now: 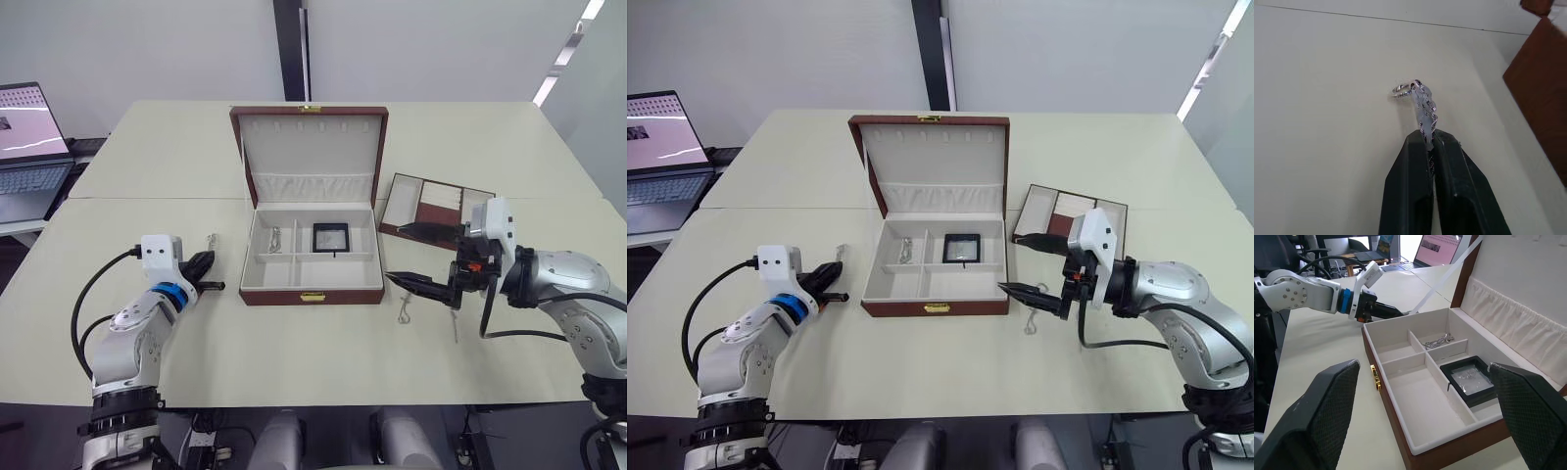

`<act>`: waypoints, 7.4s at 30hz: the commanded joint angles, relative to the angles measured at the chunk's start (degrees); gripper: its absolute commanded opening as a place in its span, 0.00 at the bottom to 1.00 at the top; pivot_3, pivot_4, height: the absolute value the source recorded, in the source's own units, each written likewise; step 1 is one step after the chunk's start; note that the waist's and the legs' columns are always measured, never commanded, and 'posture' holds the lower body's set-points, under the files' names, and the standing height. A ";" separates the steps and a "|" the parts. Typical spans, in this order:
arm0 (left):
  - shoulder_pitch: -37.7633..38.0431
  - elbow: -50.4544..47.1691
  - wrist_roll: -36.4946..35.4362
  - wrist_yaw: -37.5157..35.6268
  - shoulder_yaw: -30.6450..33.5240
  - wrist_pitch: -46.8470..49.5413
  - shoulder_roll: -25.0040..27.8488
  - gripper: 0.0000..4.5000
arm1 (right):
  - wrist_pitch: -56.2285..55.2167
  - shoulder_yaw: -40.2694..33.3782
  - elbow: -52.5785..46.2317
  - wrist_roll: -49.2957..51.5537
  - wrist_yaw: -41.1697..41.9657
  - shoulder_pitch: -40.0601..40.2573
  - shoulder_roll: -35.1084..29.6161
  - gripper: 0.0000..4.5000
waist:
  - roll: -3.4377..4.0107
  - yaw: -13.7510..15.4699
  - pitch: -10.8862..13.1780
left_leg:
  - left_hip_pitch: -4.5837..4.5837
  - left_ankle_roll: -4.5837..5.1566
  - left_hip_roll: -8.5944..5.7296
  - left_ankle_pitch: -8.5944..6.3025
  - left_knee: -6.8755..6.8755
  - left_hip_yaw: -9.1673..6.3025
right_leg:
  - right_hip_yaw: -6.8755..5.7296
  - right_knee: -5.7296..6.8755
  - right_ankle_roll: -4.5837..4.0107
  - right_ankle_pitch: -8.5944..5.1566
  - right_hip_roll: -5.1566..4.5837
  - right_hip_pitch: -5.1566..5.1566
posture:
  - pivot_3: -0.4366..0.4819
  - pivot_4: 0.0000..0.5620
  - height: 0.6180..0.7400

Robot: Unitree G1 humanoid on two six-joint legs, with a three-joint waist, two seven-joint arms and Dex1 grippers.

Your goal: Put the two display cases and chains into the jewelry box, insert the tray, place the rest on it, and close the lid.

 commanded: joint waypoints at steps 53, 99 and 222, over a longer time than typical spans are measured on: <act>7.32 -28.52 -20.94 -3.20 -3.33 15.03 3.15 0.01 | 0.60 -7.52 -6.17 3.22 -0.93 6.71 -3.32 1.00 | -0.02 -0.01 0.01 | 0.00 0.01 0.02 0.00 -0.01 0.05 | 0.04 -0.03 0.00 0.00 0.07 0.02 | 0.48 0.27 1.00; 17.48 4.18 -9.23 -23.56 18.97 -2.43 26.84 0.99 | -14.31 -26.76 28.31 -8.25 5.28 24.40 -9.32 1.00 | 0.02 -0.09 0.03 | 0.03 0.02 0.11 -0.01 -0.09 0.16 | 0.08 -0.13 -0.02 -0.02 0.10 0.03 | 0.48 0.27 1.00; 25.75 -31.02 -7.45 -24.93 -8.03 -20.26 8.10 1.00 | 6.95 16.25 13.46 -16.26 16.74 -24.81 -8.97 0.00 | 0.11 -0.15 0.05 | 0.01 0.02 0.14 -0.01 -0.01 0.13 | 0.07 -0.09 -0.01 -0.01 0.12 0.01 | 0.48 0.27 1.00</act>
